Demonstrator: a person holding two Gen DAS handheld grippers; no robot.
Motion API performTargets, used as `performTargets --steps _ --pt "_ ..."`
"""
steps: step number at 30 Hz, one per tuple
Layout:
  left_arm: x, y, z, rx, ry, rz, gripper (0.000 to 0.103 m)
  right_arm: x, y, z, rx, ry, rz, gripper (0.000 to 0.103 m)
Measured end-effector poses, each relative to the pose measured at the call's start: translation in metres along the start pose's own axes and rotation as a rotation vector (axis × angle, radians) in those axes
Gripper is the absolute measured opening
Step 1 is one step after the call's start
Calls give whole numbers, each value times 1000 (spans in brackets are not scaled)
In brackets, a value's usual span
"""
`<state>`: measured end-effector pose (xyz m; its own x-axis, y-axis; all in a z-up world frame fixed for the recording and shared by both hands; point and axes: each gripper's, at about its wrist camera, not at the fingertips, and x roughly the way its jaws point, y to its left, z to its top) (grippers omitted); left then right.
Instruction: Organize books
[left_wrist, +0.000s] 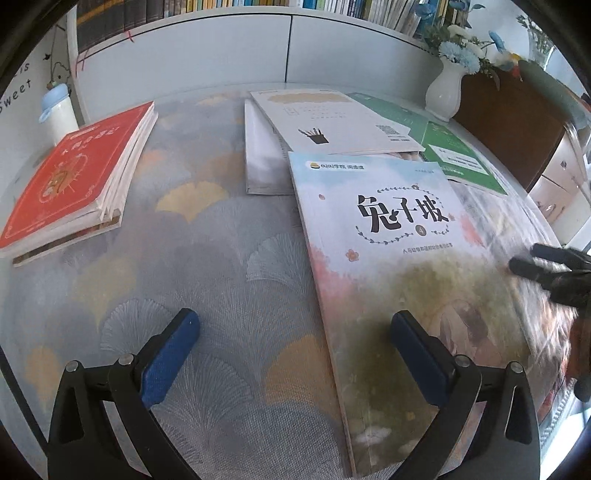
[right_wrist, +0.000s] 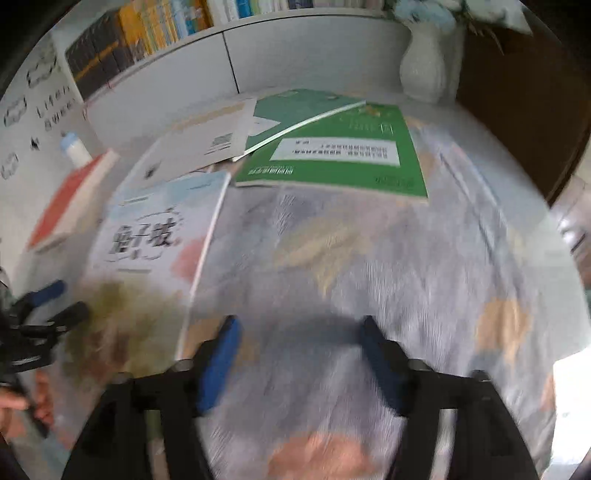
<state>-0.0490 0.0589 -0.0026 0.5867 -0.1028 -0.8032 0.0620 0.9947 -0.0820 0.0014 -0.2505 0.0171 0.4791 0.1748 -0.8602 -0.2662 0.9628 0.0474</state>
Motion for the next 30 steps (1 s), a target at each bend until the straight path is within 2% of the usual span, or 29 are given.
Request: performTargets --steps 1,2,3,5,7,13,17,30 --pt "0 1 0 1 -1 0 103 9 4 1 -35 11 -77 103" --pt "0 1 1 1 -2 0 103 11 4 -1 -52 -38 -93 103" --pt "-1 1 1 1 -3 1 103 10 0 -2 -48 -62 -87 103" --pt "-1 0 1 2 -5 2 103 12 -6 -1 -23 -52 -63 103" --pt "0 0 2 3 -6 1 103 10 -9 -6 -21 -94 -59 103" --pt "0 -1 1 2 -7 2 103 7 -8 3 -19 -86 -51 103" --pt "0 -1 1 2 -7 1 103 4 -1 -7 -18 -89 -58 103" --pt "-1 -1 1 1 -7 2 103 5 -2 -4 -16 -88 -57 103"
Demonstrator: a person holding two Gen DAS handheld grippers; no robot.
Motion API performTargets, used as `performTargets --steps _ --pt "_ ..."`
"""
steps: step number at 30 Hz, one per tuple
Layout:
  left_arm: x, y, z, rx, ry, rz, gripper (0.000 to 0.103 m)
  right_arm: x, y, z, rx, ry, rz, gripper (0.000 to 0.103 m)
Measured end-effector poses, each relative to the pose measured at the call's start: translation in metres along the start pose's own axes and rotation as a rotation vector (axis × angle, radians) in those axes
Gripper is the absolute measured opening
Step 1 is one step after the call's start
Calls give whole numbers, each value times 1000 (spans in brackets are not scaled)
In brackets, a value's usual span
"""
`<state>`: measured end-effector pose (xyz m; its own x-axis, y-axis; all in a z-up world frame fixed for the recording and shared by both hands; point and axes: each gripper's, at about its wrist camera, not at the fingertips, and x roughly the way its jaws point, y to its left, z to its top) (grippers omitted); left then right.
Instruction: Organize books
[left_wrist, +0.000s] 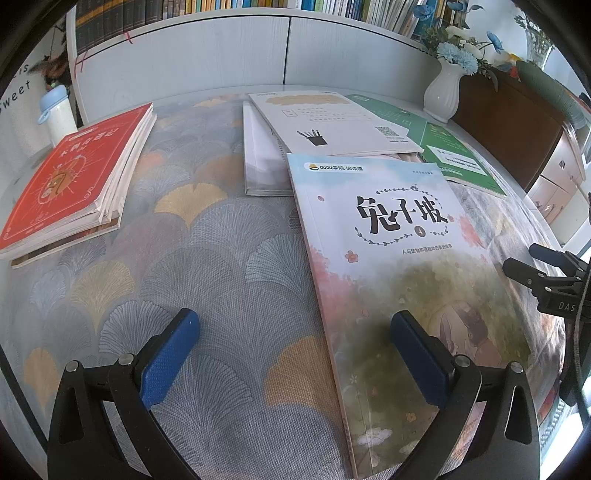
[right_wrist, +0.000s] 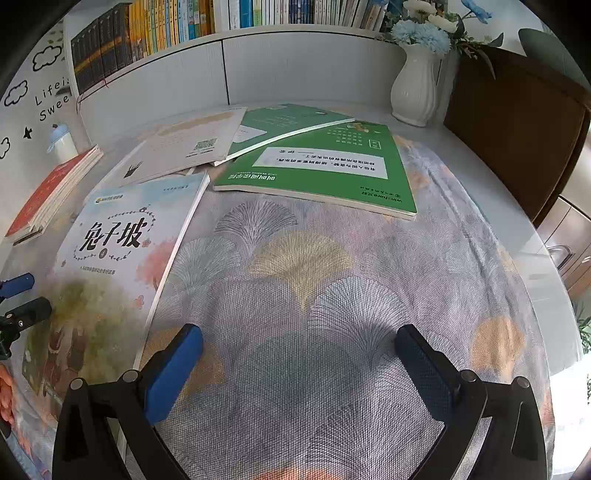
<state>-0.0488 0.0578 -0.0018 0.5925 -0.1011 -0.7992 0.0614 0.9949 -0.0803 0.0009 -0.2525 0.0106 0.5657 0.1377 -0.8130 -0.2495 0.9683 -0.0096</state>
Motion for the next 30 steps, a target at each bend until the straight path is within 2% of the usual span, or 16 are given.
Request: performTargets --steps 30 --pt "2 -2 2 -3 16 5 103 0 1 0 3 -1 0 103"
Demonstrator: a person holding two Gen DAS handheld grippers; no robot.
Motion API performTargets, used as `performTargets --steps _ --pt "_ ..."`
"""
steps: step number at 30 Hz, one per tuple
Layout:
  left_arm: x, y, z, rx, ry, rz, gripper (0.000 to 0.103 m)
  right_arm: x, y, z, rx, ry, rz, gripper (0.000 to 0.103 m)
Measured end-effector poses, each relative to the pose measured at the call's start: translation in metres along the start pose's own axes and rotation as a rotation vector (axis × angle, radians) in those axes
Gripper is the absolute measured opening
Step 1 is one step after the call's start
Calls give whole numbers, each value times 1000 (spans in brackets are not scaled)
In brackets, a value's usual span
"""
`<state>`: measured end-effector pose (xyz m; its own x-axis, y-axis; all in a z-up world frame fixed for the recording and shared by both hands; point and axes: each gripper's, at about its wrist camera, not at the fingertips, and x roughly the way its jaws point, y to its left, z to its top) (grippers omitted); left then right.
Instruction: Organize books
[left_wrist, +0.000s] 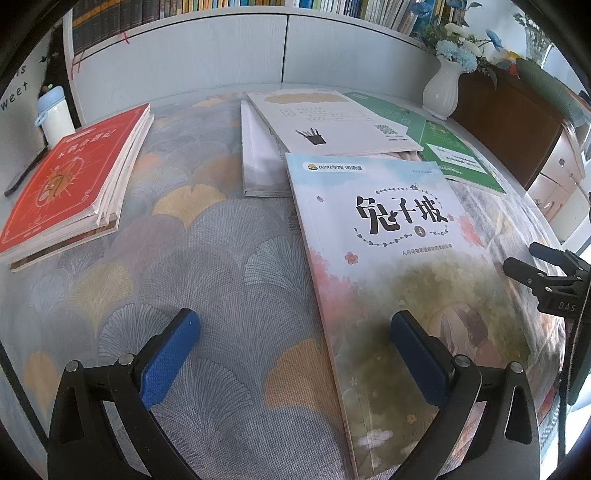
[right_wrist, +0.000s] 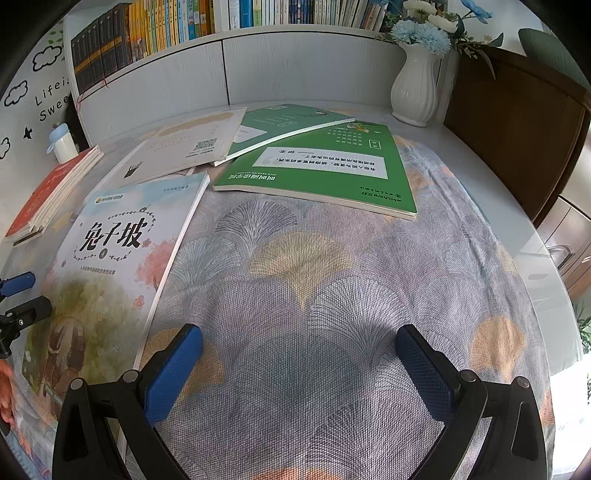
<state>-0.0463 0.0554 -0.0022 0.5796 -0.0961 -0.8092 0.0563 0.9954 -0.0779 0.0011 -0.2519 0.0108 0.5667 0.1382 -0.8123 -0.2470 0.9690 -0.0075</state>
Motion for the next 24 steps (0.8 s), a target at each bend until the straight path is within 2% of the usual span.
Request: performTargets --steps 5,9,11,14,16,19,21,22,24 --pt "5 -1 10 -33 61 20 103 0 0 0 0 0 0 103" --pt "9 0 15 -25 74 17 103 0 1 0 0 0 0 103" --pt "11 2 18 -23 114 3 103 1 -1 0 5 1 3 103" --pt "16 2 26 -2 173 -5 103 -6 -5 -3 102 79 -8 103" --pt "18 0 28 7 191 -7 103 -9 1 -3 89 130 -28 103" --pt "19 -1 30 15 224 -12 103 -11 2 -2 146 175 -45 103" --pt "20 -2 30 39 247 -18 103 -14 4 0 185 235 -61 103" --pt "21 -3 31 51 249 -25 103 -17 5 2 201 240 -46 102" --pt "19 -2 28 66 235 -42 103 -30 10 6 224 191 45 102"
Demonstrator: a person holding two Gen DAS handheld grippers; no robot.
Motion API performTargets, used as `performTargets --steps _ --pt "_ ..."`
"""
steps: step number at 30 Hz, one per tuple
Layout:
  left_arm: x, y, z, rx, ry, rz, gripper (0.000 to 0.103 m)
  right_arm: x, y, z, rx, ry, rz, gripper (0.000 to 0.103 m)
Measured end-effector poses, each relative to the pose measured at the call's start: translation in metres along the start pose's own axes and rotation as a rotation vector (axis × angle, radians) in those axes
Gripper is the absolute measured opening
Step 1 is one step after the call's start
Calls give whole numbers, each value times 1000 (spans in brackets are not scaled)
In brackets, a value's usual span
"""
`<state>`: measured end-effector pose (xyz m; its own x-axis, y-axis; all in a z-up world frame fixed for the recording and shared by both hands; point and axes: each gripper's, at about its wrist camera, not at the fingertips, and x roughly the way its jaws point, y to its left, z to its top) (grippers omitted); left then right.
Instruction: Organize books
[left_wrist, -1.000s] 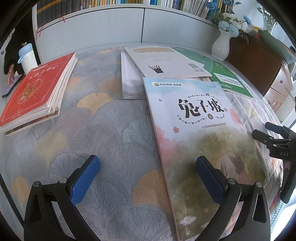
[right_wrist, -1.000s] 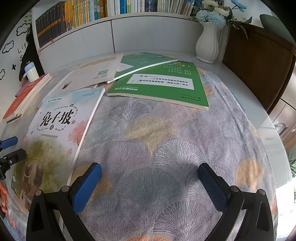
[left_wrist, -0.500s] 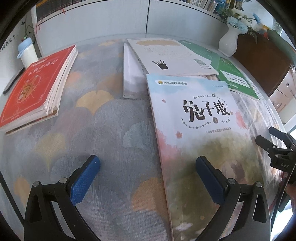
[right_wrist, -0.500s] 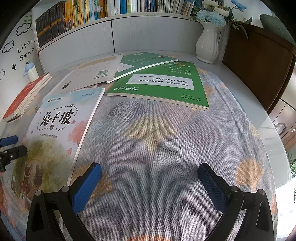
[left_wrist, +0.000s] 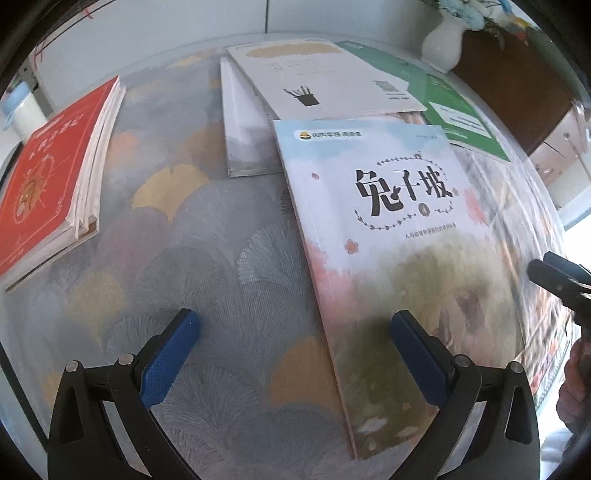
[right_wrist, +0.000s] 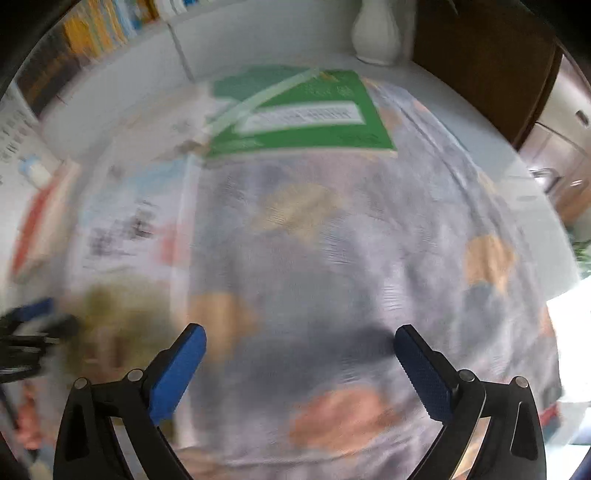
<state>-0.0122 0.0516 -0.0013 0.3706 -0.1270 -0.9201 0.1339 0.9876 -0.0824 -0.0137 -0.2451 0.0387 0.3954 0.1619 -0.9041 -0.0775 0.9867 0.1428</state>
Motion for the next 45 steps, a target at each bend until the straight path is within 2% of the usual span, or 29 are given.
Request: performTargets --steps 4,6,10,11,12,15,16,17,18,21,24,26,27,29,31,34,36,37,38,40,42,45 --pt "-2 0 0 9 17 -14 102 -14 17 -8 -4 -8 137 102" --pt "-9 5 -2 -13 12 -81 102 -11 23 -11 -24 1 155 99" --pt "-21 13 -14 -48 1 -294 101 -9 28 -23 2 31 215 69" --pt "-21 11 -17 -52 7 -328 94 -11 30 -26 2 20 210 66" --pt "-21 9 -20 -51 9 -336 92 -12 32 -27 -2 21 211 58" --pt "-22 4 -22 -50 -8 -314 79 -6 33 -28 19 19 238 45" --pt "-23 5 -22 -57 -8 -324 68 -4 32 -28 29 22 250 35" --pt "-22 7 -20 -61 -2 -331 60 1 33 -25 41 36 265 32" --pt "-21 8 -17 -62 6 -332 58 5 34 -25 49 46 269 30" --pt "-21 13 -16 -70 9 -358 49 5 41 -25 43 41 275 30" --pt "-25 17 -14 -104 -21 -402 47 6 45 -26 47 49 295 30" --pt "-38 21 -12 -131 -75 -488 47 7 42 -29 68 49 305 30" --pt "-49 23 -8 -145 -106 -563 47 8 42 -30 77 46 313 30" --pt "-61 22 -1 -142 -134 -643 47 6 36 -33 88 40 331 30" --pt "-59 16 2 -116 -124 -642 47 4 31 -37 98 35 344 30" --pt "-38 7 -3 -104 -71 -597 45 5 21 -39 148 34 379 30" --pt "-26 5 -9 -105 -34 -585 32 4 14 -41 183 32 400 30" --pt "-18 4 -11 -110 -11 -574 20 4 12 -42 191 30 405 30" --pt "-10 2 -13 -116 15 -560 14 4 12 -43 192 27 405 30" --pt "-6 5 -17 -133 29 -578 11 2 13 -43 184 25 395 30" --pt "-9 10 -15 -174 31 -657 11 2 17 -38 184 45 386 30" --pt "-17 23 -6 -281 28 -836 11 -4 15 -35 199 98 389 31"
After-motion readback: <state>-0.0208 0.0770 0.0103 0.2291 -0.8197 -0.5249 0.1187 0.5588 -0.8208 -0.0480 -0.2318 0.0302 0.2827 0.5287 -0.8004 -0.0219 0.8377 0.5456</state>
